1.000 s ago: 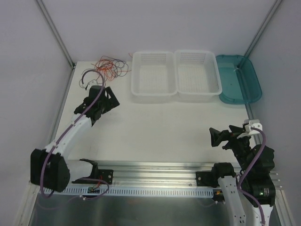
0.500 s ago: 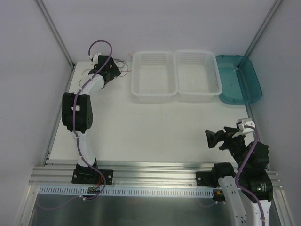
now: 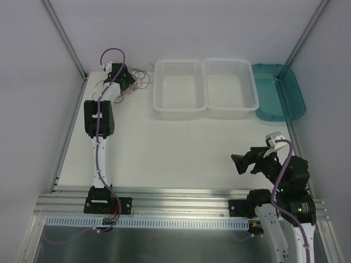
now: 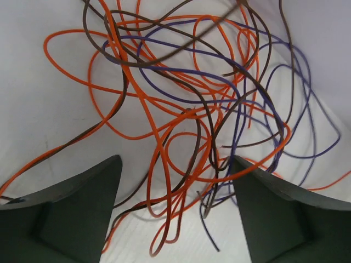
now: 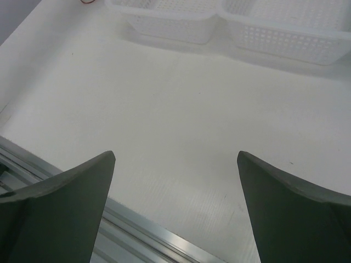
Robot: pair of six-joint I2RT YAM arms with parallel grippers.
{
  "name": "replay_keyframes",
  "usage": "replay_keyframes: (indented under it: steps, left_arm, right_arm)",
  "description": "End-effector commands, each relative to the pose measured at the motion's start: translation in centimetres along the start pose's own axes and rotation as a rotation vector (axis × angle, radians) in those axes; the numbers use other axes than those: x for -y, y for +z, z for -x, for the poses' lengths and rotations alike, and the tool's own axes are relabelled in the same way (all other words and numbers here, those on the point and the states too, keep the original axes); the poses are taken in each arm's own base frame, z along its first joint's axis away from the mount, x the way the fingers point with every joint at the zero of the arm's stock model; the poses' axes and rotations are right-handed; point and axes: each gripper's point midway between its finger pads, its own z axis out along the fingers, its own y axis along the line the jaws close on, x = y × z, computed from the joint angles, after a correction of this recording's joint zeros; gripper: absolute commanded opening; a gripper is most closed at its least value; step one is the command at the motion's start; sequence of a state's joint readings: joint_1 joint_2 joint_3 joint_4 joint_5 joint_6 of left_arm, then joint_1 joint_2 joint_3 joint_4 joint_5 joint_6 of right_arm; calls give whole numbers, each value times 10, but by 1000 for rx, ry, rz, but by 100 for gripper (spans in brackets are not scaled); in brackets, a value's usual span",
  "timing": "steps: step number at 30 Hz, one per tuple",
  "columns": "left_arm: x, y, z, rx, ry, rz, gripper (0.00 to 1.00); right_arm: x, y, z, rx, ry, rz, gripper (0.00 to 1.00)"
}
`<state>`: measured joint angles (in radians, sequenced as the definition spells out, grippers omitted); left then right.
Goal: Untangle the cables
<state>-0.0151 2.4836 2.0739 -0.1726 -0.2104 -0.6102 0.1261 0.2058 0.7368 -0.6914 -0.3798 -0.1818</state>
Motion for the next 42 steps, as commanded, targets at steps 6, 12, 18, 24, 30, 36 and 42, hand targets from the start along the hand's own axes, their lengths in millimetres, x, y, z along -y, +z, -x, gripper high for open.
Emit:
replay_keyframes:
  steps: [6,12,18,24,30,36,42]
  left_arm:
    - [-1,10,-4,-101,-213,-85,22]
    - [-23,-15,-41,-191,-230,-27,0]
    - [-44,-70,-91,-303,-219,18,0]
    - [-49,-142,-159,-419,-53,-3,0]
    - [-64,-213,-226,-497,98,-19,0]
    - [-80,-270,-291,-594,248,-60,0]
    - [-95,-323,-343,-663,413,-134,0]
  right_arm:
    - [-15,-3,21,26,-23,70,100]
    - [-20,-9,34,53,-35,82,100]
    - [-16,-7,46,66,12,45,100]
    - [-34,-2,57,83,56,152,100]
    - [-40,0,60,63,86,186,100]
    - [-43,4,52,20,148,202,100]
    - [-41,5,39,-15,184,195,99]
